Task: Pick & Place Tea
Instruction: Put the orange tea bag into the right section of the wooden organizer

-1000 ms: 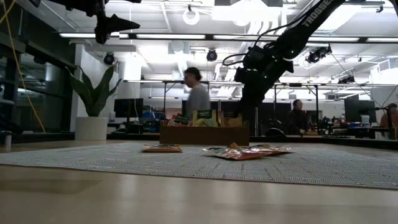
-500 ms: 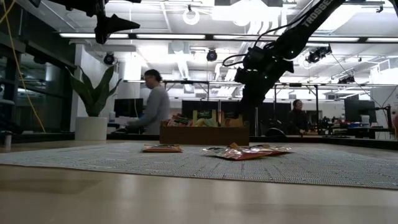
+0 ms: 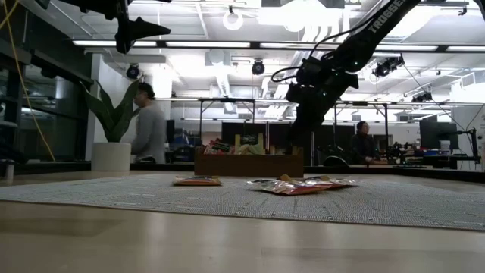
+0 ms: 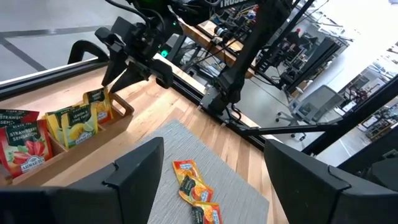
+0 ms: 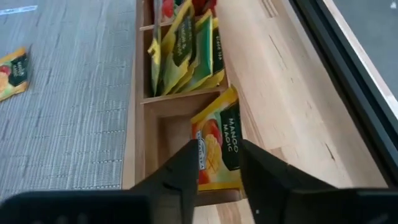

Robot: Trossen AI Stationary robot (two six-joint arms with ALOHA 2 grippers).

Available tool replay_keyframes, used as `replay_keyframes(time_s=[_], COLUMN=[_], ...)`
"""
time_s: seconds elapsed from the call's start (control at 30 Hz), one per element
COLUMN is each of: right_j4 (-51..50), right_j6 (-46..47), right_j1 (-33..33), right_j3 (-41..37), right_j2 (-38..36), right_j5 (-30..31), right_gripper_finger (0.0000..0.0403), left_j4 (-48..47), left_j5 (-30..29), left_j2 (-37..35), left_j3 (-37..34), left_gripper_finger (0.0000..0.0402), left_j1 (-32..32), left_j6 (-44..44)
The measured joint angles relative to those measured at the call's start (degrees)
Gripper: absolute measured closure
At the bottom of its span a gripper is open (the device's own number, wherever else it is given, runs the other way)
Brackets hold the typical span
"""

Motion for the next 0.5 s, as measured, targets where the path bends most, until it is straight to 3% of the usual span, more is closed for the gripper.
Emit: replay_keyframes(time_s=[0.23, 0.5], right_j4=[-0.65, -5.49], right_j6=[3.61, 3.97], right_j1=[-0.02, 0.64], right_j3=[0.00, 0.00], right_j2=[-1.59, -8.72], right_j5=[0.77, 0.51], right_gripper_finger=[0.0245, 0.0236], left_j4=[-0.87, -5.73], left_j5=[0.83, 1.38], left_j2=[0.00, 0.04], left_j3=[0.05, 0.07], left_gripper_finger=[0.0126, 0.0126], left_j1=[0.00, 0.00], left_j6=[-0.02, -1.96])
